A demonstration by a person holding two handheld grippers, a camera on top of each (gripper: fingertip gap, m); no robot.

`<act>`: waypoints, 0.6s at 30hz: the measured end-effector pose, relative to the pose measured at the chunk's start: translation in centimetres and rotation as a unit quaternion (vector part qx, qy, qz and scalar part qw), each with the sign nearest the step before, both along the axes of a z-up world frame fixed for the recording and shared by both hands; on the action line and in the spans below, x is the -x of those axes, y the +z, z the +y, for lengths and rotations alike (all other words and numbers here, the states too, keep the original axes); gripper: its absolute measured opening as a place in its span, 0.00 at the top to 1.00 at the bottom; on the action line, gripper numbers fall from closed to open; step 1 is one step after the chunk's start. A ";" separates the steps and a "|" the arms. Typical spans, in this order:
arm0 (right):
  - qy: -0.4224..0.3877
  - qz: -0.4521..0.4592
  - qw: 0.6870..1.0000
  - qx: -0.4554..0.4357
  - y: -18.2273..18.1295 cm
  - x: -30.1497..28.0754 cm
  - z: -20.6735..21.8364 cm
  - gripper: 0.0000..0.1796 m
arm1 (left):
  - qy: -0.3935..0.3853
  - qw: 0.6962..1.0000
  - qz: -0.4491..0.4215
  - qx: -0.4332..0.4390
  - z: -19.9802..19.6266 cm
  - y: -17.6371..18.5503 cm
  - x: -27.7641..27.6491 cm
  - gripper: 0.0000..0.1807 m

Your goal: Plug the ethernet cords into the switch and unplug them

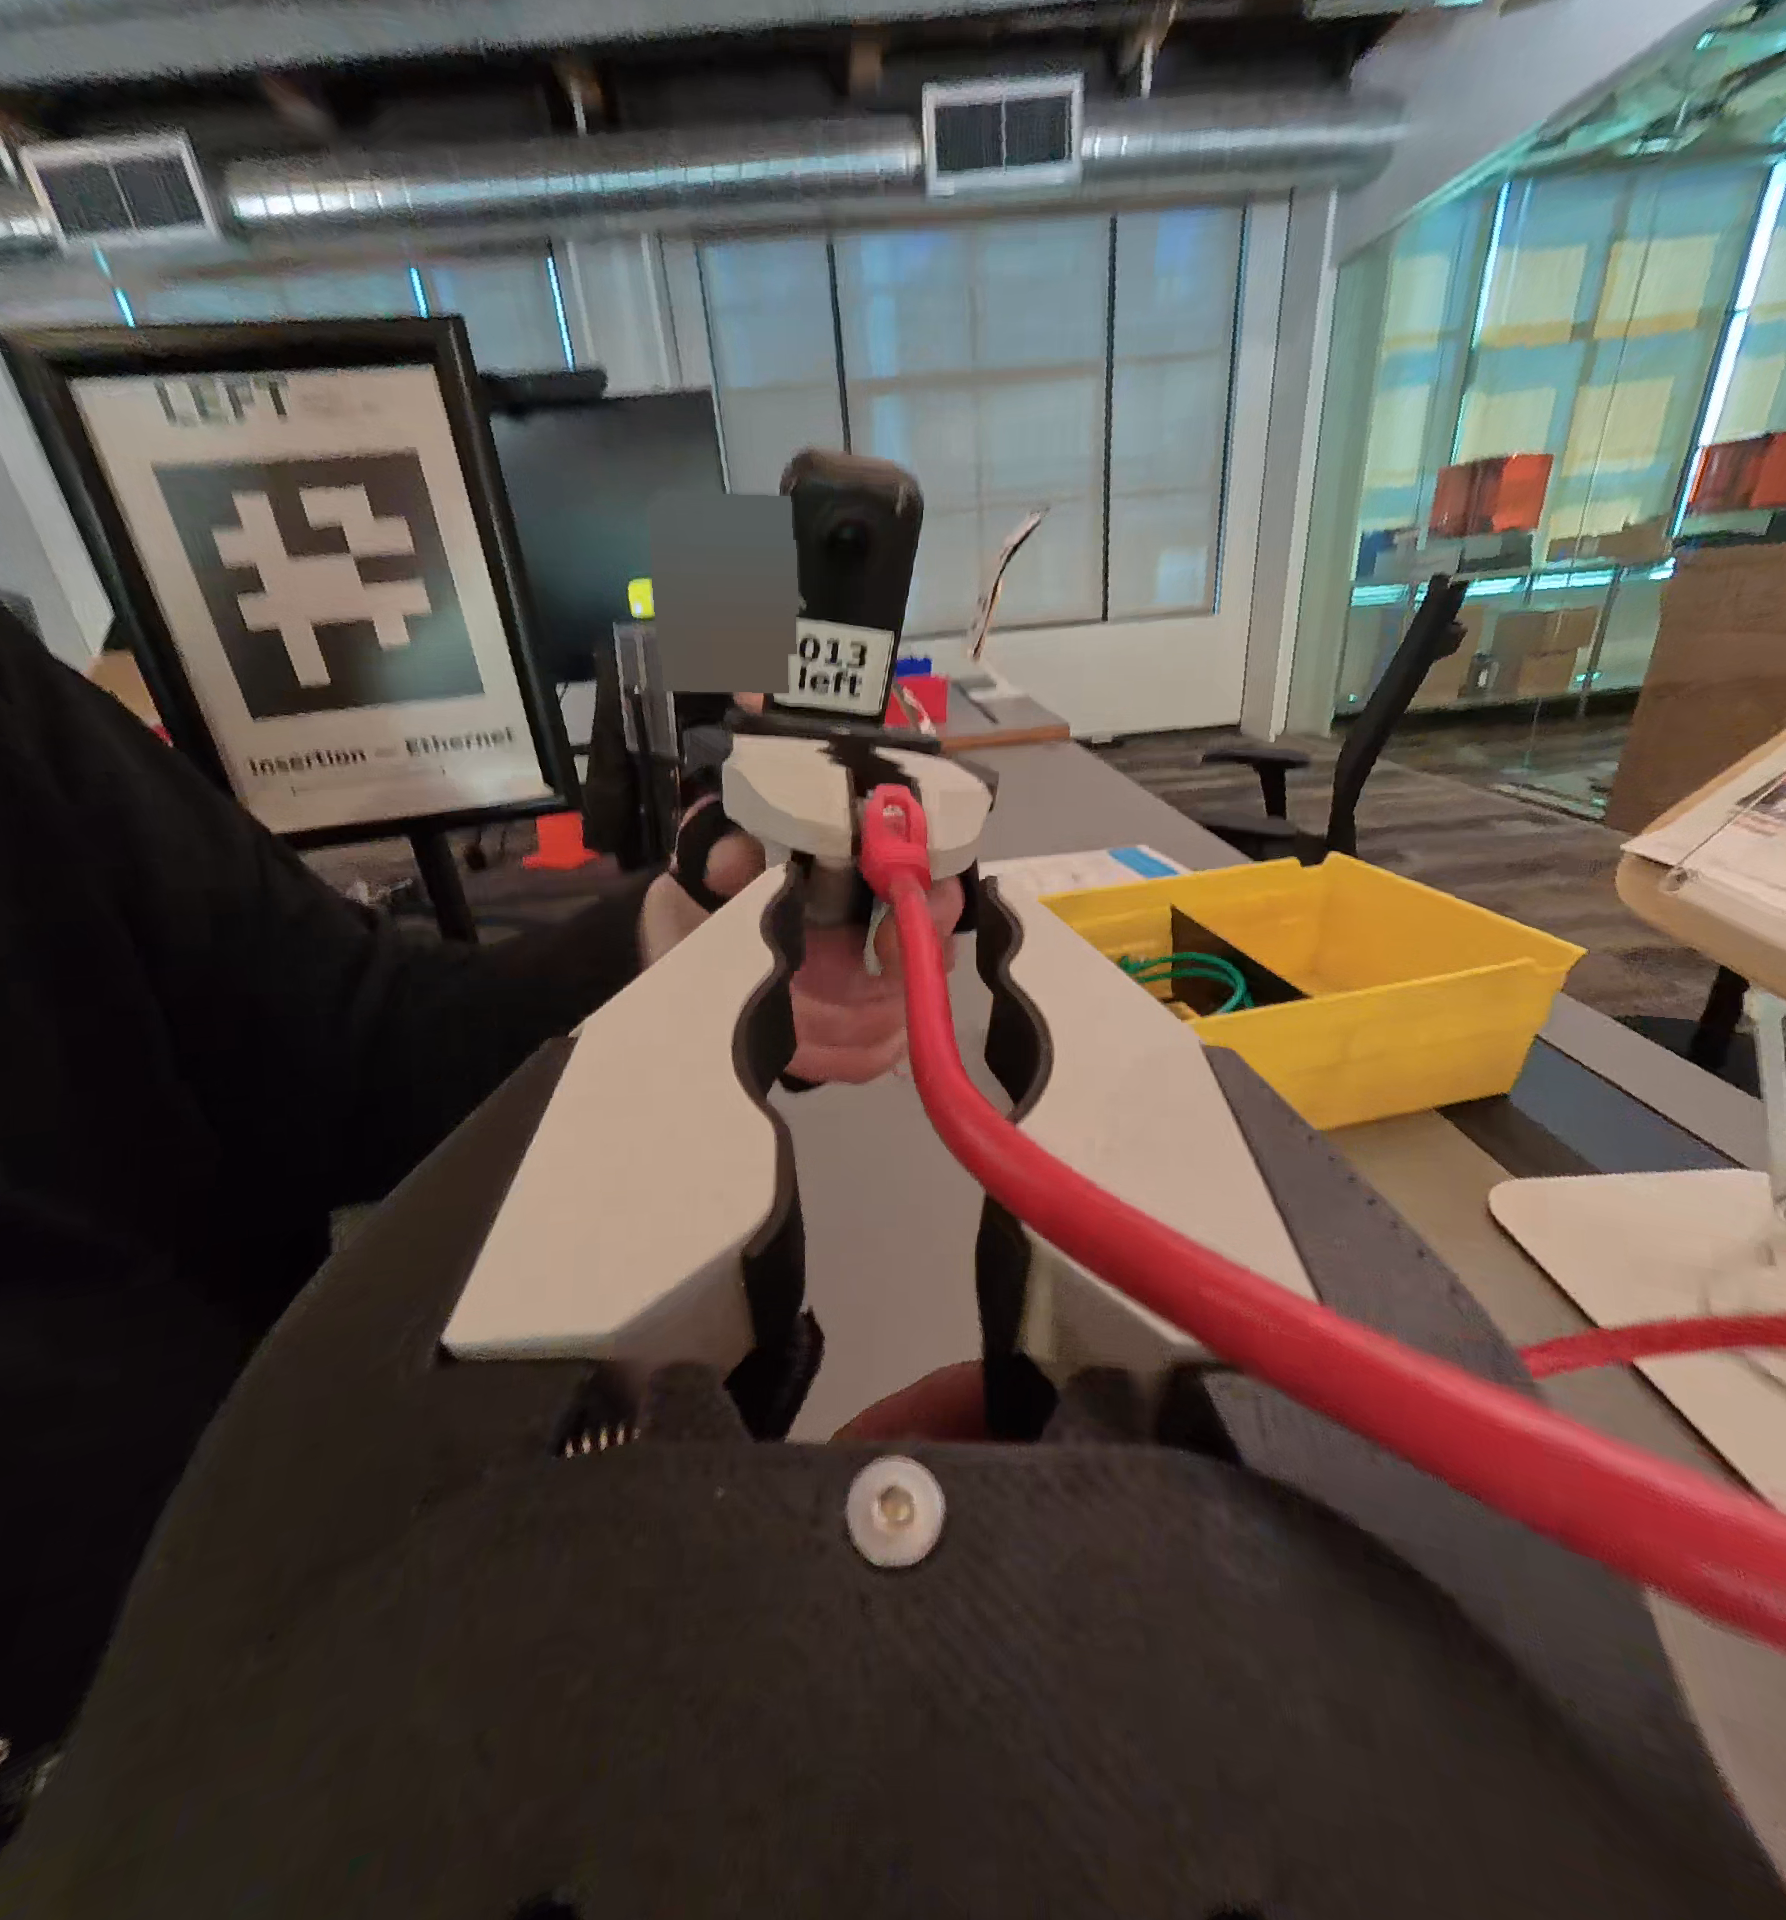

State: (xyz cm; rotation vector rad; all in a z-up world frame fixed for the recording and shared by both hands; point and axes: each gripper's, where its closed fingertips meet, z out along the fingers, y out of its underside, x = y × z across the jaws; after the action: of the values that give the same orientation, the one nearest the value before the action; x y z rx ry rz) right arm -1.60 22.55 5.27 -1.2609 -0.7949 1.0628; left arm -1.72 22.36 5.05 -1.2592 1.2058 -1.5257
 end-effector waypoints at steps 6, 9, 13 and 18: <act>0.012 -0.013 1.000 -0.003 0.0 0.5 -0.5 0.92 | -0.012 1.000 0.015 -0.004 -0.6 -0.4 -0.3 0.94; 0.023 -0.017 1.000 0.002 -0.2 0.6 -0.8 0.92 | -0.020 0.999 0.025 -0.010 -0.9 -0.7 -0.2 0.94; 0.037 -0.011 0.999 0.005 -0.1 0.9 -1.1 0.93 | -0.037 0.999 0.029 -0.004 -1.2 -0.6 0.1 0.94; 0.052 0.003 0.999 0.004 -0.2 0.7 -1.1 0.95 | -0.035 0.999 0.033 -0.013 -1.3 -0.9 -0.1 0.94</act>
State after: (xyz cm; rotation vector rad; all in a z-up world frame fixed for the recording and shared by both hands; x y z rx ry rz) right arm -2.26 21.43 5.05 -1.2335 -0.8610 1.1544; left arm -1.63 21.08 4.13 -1.2705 1.3204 -1.5255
